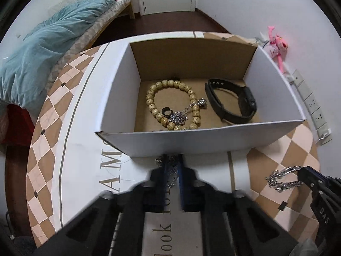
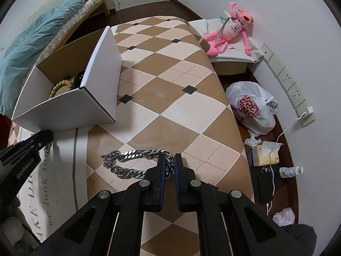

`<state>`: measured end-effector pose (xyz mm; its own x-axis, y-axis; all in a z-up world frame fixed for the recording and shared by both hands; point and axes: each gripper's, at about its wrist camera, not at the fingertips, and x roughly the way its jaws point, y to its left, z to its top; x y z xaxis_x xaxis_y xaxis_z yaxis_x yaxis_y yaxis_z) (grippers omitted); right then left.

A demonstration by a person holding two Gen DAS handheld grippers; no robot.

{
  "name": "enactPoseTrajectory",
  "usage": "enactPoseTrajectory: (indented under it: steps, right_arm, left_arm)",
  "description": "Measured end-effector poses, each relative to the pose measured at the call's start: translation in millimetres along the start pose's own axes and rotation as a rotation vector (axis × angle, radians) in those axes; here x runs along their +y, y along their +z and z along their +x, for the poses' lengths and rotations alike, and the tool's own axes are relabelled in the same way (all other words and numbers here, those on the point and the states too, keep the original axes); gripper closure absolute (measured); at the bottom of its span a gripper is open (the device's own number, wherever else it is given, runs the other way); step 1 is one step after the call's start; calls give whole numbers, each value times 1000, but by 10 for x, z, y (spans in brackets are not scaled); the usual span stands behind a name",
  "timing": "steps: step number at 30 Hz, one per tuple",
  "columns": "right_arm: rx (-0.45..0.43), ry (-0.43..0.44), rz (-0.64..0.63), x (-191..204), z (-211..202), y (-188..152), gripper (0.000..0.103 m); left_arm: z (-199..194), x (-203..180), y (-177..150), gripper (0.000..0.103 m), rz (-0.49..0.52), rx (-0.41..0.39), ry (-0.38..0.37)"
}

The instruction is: Organize jewelry

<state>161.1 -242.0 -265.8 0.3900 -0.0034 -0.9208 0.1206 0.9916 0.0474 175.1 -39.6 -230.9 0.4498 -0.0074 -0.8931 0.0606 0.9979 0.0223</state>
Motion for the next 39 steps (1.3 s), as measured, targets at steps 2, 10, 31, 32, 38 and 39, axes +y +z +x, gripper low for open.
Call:
enactPoseTrajectory:
  steps: [2, 10, 31, 32, 38, 39]
  right_arm:
    - [-7, 16, 4, 12, -45, -5, 95]
    - [-53, 112, -14, 117, -400, 17, 95]
    - [-212, 303, -158, 645, -1484, 1023, 98]
    - [-207, 300, -166, 692, -1463, 1091, 98]
    - [-116, 265, -194, 847, -1084, 1472, 98]
    - [-98, 258, -193, 857, -1000, 1519, 98]
  left_arm:
    - [-80, 39, -30, 103, -7, -3, -16]
    - [-545, 393, -181, 103, -88, -26, -100]
    - [-1582, 504, 913, 103, -49, -225, -272]
    - [-1549, 495, 1002, 103, -44, -222, -272]
    - [-1137, 459, 1325, 103, -29, -137, -264]
    - [-1063, 452, 1335, 103, -29, -114, -268]
